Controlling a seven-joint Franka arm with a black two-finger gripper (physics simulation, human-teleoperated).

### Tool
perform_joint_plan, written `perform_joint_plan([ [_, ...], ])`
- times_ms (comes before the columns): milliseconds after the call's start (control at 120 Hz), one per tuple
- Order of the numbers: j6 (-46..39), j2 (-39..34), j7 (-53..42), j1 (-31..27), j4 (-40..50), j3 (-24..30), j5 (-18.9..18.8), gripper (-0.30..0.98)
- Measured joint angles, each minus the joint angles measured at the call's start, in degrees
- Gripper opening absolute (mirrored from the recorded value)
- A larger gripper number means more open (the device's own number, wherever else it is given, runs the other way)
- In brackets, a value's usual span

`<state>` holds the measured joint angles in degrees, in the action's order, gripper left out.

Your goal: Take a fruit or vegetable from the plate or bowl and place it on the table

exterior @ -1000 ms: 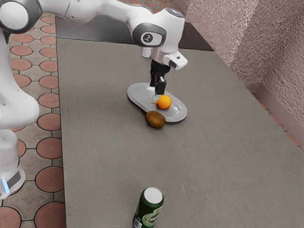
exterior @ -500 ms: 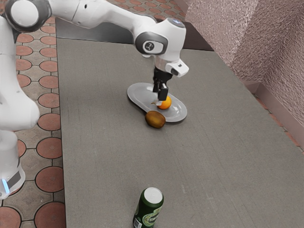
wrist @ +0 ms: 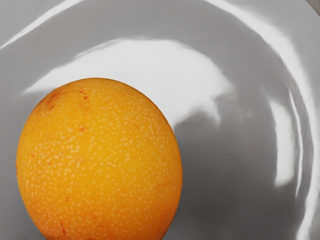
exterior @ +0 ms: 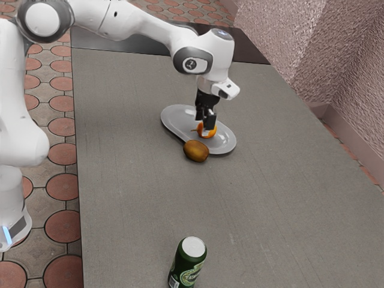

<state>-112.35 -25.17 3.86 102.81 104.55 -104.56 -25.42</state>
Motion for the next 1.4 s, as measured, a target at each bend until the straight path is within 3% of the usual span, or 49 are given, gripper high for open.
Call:
perform_joint_plan([
  [333,-2.9,-1.9,0.6,3.5,-0.8,-3.9,-1.5,0.67],
  [1008,-6.5,-4.1,1.2,5.5,-1.6,-6.1,-5.2,0.64],
  [1217,-6.5,-4.1,1.4,5.5,-1.6,-6.4,-5.1,0.46],
  [1400,-5.5,-3.7,1.7,5.5,-2.5,-6.1,-5.3,0.37],
])
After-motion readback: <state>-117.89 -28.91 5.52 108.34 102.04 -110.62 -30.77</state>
